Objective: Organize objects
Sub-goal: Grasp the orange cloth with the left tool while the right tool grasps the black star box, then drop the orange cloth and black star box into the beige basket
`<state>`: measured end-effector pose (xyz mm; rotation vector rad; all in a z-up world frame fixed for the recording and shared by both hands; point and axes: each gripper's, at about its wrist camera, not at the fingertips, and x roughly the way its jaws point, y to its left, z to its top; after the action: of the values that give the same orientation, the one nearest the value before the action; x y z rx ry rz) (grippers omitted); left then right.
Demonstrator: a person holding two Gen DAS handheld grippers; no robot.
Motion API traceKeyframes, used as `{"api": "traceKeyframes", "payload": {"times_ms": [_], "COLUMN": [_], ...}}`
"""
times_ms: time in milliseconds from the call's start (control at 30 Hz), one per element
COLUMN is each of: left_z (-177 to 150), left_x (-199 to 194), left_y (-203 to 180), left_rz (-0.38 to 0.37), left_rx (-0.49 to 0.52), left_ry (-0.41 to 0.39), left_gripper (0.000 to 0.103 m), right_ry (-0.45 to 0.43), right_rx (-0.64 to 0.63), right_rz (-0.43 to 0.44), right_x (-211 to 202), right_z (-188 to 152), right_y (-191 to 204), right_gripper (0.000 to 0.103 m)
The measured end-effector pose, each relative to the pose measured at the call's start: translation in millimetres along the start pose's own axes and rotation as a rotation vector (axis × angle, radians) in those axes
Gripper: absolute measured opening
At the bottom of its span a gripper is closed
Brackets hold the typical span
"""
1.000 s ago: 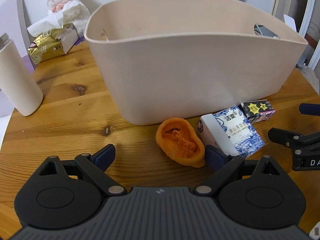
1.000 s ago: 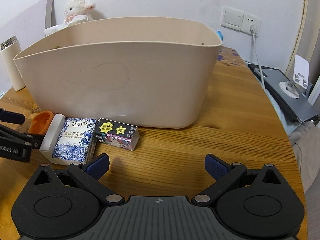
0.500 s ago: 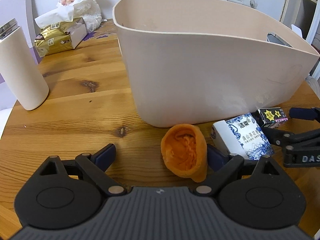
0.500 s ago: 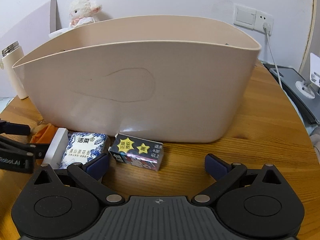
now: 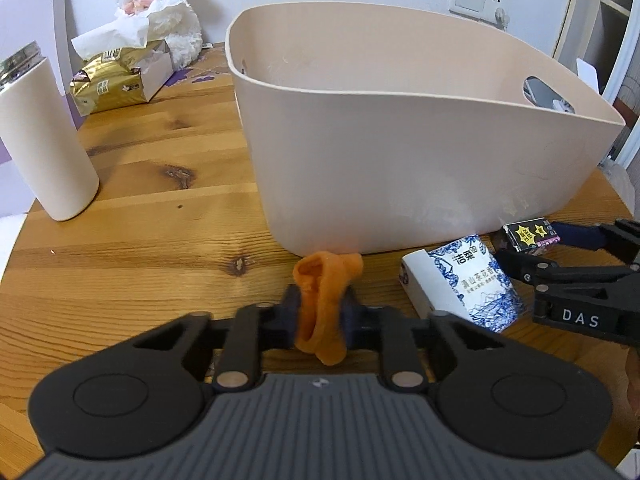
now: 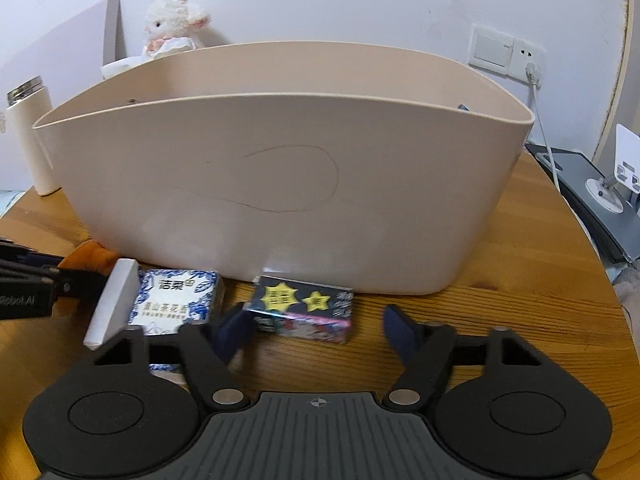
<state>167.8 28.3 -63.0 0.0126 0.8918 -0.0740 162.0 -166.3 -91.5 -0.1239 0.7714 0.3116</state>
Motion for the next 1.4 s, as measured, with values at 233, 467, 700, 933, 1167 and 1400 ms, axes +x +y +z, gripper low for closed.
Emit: {"api": "traceKeyframes", "payload": {"times_ms": [233, 467, 700, 933, 1167, 1400], "left_z": [-5.3, -9.8, -8.8, -1.8, 16.0, 49.5], "left_x": [-6.2, -25.6, -58.5, -93.2, -121.2, -125.0], "left_y": [0.3, -0.7, -1.6, -4.8, -10.4, -19.1], "left_rz": [-0.016, -0.025, -0.028, -0.028, -0.024, 0.003], "left_rx": [0.003, 0.004, 0.007, 0.016, 0.03, 0.055], "left_ry": [0.005, -0.024, -0.088, -0.177, -0.267, -0.34], "left_gripper": [0.012, 0.012, 0.012, 0.012, 0.012, 0.012], "right_ry": [-0.009, -0.065, -0.141, -0.241, -0.341, -0.403], "right_rx": [0.013, 0.009, 0.008, 0.002, -0.01, -0.013], "right_rz": [0.005, 0.0, -0.012, -0.023, -0.045, -0.05], "right_x": [-10.1, -40.8, -76.4, -109.6, -129.8, -134.2], "right_z": [-2.6, -0.5, 6.6, 18.4, 37.0, 66.0], "right_y": [-1.4, -4.1, -9.6, -14.8, -19.1, -20.0], "right_gripper": [0.046, 0.046, 0.046, 0.046, 0.046, 0.046]}}
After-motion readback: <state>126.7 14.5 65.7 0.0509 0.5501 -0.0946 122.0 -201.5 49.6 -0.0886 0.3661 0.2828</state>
